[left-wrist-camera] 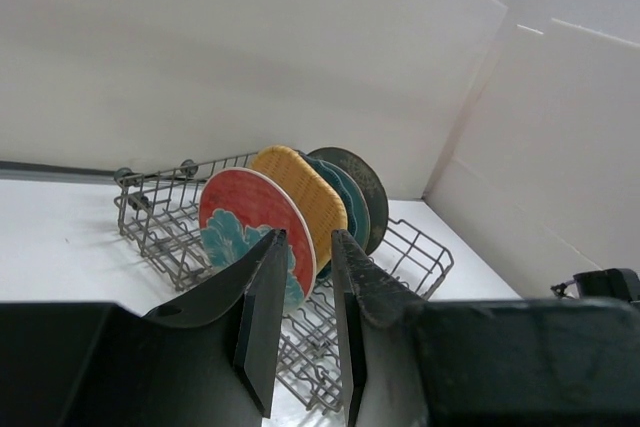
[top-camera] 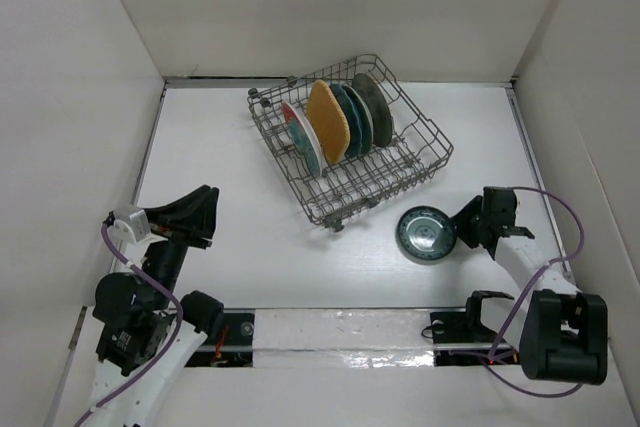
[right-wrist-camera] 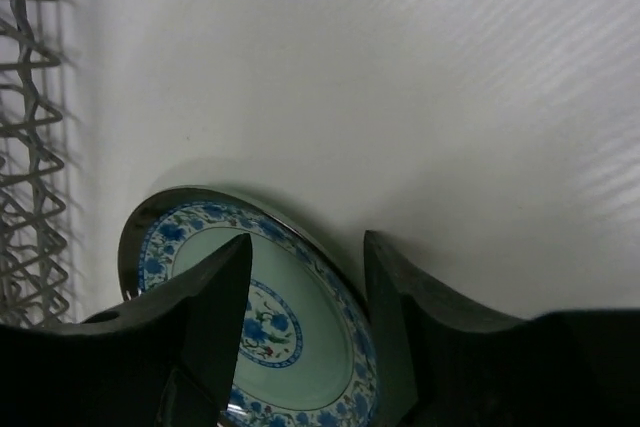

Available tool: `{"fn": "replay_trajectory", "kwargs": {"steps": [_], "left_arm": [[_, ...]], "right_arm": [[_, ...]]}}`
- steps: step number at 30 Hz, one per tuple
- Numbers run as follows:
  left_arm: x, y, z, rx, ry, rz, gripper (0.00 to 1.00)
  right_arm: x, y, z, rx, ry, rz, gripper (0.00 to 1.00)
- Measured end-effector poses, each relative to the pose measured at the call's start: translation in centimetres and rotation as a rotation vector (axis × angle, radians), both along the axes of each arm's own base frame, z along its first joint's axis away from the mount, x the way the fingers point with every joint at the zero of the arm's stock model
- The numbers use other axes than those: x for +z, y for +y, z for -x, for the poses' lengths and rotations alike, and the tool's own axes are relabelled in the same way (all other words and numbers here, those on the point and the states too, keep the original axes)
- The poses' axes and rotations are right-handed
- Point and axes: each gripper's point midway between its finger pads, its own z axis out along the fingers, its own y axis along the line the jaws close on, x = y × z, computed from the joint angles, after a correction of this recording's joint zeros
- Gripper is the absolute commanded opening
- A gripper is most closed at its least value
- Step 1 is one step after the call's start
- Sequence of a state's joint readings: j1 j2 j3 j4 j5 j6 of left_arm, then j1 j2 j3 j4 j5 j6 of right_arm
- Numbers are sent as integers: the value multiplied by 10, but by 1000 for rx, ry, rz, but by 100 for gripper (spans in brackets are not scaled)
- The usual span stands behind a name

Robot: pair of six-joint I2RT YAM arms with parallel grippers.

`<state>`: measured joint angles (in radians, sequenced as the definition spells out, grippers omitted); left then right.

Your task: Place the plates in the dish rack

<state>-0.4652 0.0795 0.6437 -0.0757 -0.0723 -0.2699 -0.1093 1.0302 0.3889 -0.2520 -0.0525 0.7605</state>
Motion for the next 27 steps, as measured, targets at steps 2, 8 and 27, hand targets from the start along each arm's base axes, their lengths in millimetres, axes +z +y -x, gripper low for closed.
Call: {"fn": "replay_trajectory", "kwargs": {"steps": [2,8,27], "left_arm": [[0,1,0,2,-1,2,22],[1,2,2,3,-6,9,22],[-2,0,-2,6,11,1,22]], "right_arm": [[-3,6,-3,28,9,-2,41],[-8,21,-4,86,35,-16,6],[178,8,12,69,-404,194,0]]}}
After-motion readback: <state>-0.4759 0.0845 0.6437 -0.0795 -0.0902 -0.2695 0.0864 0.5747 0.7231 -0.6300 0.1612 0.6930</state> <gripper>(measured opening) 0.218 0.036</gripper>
